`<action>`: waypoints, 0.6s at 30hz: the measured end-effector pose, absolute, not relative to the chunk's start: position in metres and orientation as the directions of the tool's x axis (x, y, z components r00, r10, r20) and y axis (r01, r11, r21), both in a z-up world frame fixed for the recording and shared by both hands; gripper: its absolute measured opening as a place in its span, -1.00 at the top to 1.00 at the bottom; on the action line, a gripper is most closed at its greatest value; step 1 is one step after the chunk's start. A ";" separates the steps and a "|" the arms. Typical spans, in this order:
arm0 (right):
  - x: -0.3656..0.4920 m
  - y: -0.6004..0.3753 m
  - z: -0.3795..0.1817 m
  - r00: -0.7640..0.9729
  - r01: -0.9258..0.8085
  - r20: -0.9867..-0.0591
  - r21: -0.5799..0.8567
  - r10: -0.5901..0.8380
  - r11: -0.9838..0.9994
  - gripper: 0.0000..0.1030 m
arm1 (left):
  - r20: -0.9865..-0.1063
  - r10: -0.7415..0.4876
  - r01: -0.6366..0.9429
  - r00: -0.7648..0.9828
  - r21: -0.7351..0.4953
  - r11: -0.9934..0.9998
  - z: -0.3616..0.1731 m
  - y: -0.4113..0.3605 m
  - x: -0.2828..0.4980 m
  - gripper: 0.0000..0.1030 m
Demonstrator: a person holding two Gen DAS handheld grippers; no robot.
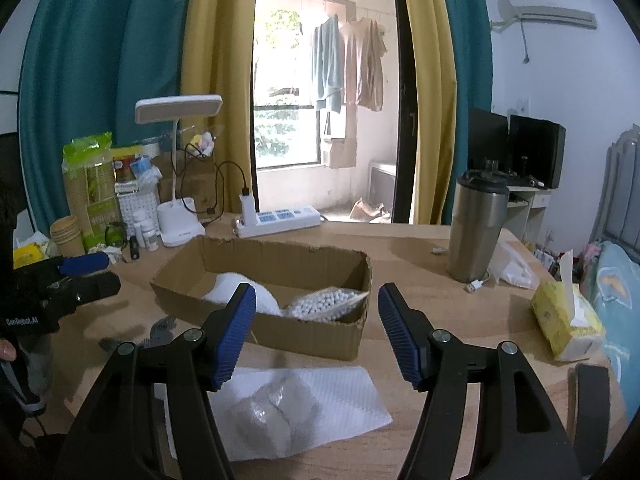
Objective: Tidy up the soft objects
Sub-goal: 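Withdraw both tools from the box toward the bubble wrap and gray sock, then grasp the bubble-wrap packet with the right tool while the left tool grasps the gray sock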
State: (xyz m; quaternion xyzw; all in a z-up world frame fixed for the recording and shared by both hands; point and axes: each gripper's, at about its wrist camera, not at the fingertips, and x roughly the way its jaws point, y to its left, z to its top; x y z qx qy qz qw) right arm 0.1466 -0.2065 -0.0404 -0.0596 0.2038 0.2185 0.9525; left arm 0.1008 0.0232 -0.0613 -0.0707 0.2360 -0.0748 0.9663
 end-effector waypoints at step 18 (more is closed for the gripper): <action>0.150 -0.205 -0.078 0.765 -0.456 -0.507 0.011 0.398 0.890 -0.30 | -0.599 -0.136 0.062 0.789 -0.142 0.988 -0.108 0.026 0.104 -0.51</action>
